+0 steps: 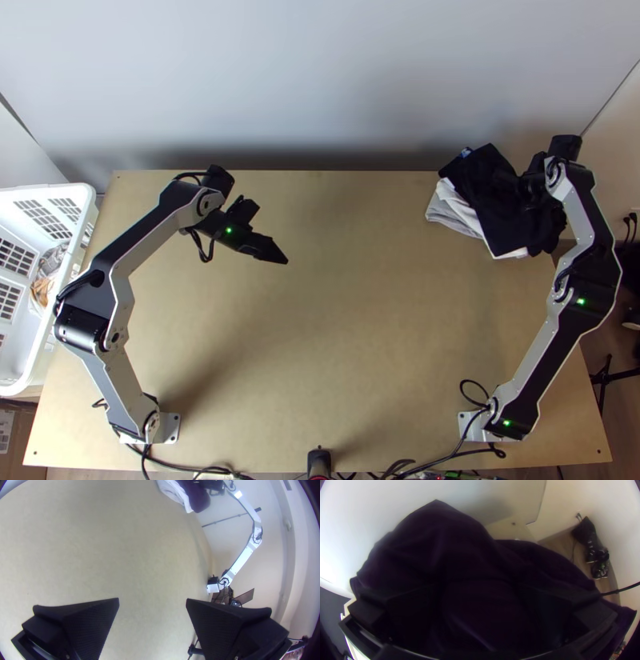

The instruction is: Fold the t-shirt

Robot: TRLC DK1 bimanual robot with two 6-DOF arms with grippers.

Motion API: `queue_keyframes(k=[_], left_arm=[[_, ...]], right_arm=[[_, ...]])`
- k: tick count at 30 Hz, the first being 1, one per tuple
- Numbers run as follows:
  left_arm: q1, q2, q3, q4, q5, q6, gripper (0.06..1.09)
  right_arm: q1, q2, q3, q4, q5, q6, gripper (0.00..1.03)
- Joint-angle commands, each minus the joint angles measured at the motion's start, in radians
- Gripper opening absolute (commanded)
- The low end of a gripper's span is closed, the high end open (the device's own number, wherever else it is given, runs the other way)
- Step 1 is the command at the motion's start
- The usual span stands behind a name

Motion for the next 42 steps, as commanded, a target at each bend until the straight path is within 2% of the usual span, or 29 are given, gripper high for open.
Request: queue_keyframes(k=[1,4,16,22,25,27,31,33,35,38,42], left_arm=[[0.005,-0.025,-0.042,0.006,-0.005,0.011,1.04],[0.007,-0.034,-0.047,0.008,-0.005,0.011,1.04],[-0.002,-0.045,-0.02,0.011,-0.022,0.008,1.04],[0.001,-0.139,-0.03,0.089,-0.164,-0.003,1.04],[0.001,-0.226,-0.056,0.152,-0.27,-0.006,1.04],[0.001,-0.298,-0.093,0.196,-0.327,-0.008,1.04],[0.007,-0.478,-0.243,0.36,-0.496,-0.032,1.04],[0.01,-0.597,-0.369,0.492,-0.614,-0.032,1.04],[0.027,-0.72,-0.491,0.603,-0.683,-0.032,1.04],[0.067,-0.887,-0.648,0.692,-0.73,-0.035,1.04],[0.143,-1.111,-0.826,0.772,-0.753,-0.06,1.04]], right_arm=[[-0.02,0.085,-0.021,-0.028,0.061,-0.041,0.98],[-0.019,0.068,-0.023,-0.074,0.061,-0.049,0.98],[-0.003,-0.271,0.046,-0.061,0.055,-0.013,0.98],[0.024,-0.46,0.043,-0.05,0.003,-0.026,0.98],[0.063,-0.577,-0.002,-0.036,-0.023,-0.081,0.98],[0.107,-0.667,-0.072,-0.028,-0.025,-0.164,0.98],[0.178,-0.867,-0.336,0.081,-0.023,-0.202,0.98],[0.192,-0.974,-0.48,0.148,-0.023,-0.154,0.98],[0.221,-1.066,-0.589,0.168,-0.025,-0.108,0.98],[0.253,-1.195,-0.726,0.173,-0.023,-0.064,0.98],[0.302,-1.327,-0.907,0.213,-0.037,0.068,0.98]])
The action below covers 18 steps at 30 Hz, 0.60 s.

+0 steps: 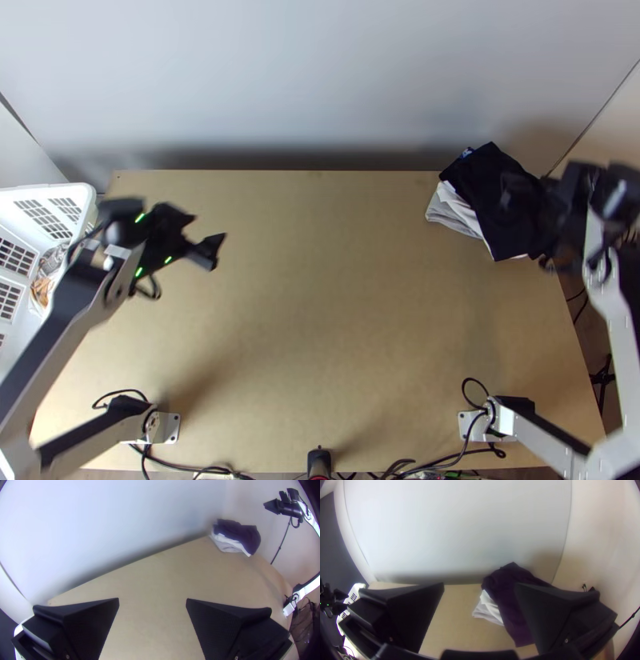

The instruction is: Fold the t-shirt

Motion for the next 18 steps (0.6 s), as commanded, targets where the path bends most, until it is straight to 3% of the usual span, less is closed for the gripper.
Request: queue_keyframes(k=[1,5,10,15,18], left_arm=[[0.114,-0.4,-0.331,0.198,-0.101,-0.034,1.04],[0.195,-0.587,-0.474,0.227,-0.093,-0.065,1.04],[0.235,-0.794,-0.633,0.246,-0.087,-0.066,1.04],[0.256,-0.908,-0.75,0.358,-0.087,-0.04,1.04],[0.272,-0.937,-0.794,0.376,-0.086,-0.04,1.04]], right_arm=[[0.111,-0.277,-0.337,0.055,-0.014,0.131,0.98],[0.136,-0.388,-0.479,0.057,-0.014,0.141,0.98],[0.151,-0.527,-0.636,0.092,0.0,0.015,0.98],[0.151,-0.782,-0.904,0.338,0.094,-0.059,0.98],[0.151,-0.892,-1.003,0.385,0.126,-0.102,0.98]])
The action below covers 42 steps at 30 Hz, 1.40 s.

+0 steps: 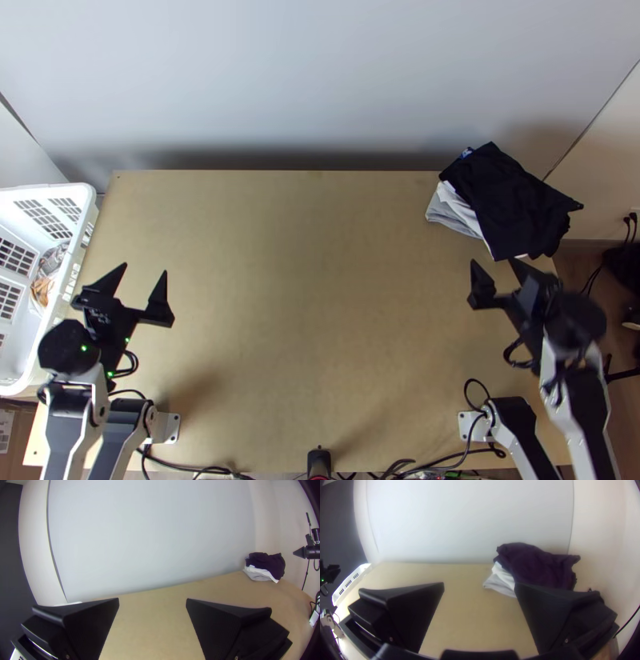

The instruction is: Fold the t-shirt

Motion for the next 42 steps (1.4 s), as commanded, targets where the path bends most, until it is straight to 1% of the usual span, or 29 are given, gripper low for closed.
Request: queue_keyframes(k=[1,4,8,11,13,15,18,20,25,29,33,42], left_arm=[[0.04,-0.159,-0.163,0.091,-0.001,0.011,1.04],[0.04,-0.179,-0.215,0.13,-0.001,0.007,1.04],[0.042,-0.208,-0.27,0.171,-0.004,-0.009,1.04],[0.04,-0.241,-0.312,0.171,-0.004,-0.022,1.04],[0.042,-0.274,-0.339,0.159,-0.006,-0.032,1.04],[0.045,-0.3,-0.347,0.111,-0.01,-0.032,1.04],[0.069,-0.317,-0.35,0.067,-0.01,-0.085,1.04],[0.089,-0.334,-0.35,0.045,-0.01,-0.116,1.04],[0.115,-0.346,-0.348,-0.005,-0.01,-0.122,1.04],[0.118,-0.347,-0.348,-0.048,-0.01,-0.124,1.04],[0.12,-0.338,-0.35,-0.051,-0.012,-0.136,1.04],[0.12,-0.346,-0.348,-0.048,-0.012,-0.134,1.04]], right_arm=[[0.01,-0.279,-0.281,0.167,0.068,-0.094,0.98],[0.01,-0.311,-0.332,0.207,0.068,-0.114,0.98],[0.002,-0.375,-0.41,0.29,0.073,-0.115,0.98],[0.002,-0.461,-0.468,0.334,0.105,-0.115,0.98],[0.002,-0.512,-0.478,0.296,0.108,-0.114,0.98],[0.002,-0.509,-0.478,0.277,0.108,-0.117,0.98],[-0.001,-0.512,-0.479,0.241,0.109,-0.128,0.98],[-0.002,-0.522,-0.479,0.189,0.109,-0.131,0.98],[-0.006,-0.527,-0.481,0.055,0.108,-0.131,0.98],[-0.033,-0.525,-0.481,0.055,0.108,-0.12,0.98],[-0.022,-0.527,-0.482,0.054,0.108,-0.1,0.98],[-0.021,-0.527,-0.482,0.054,0.108,-0.1,0.98]])
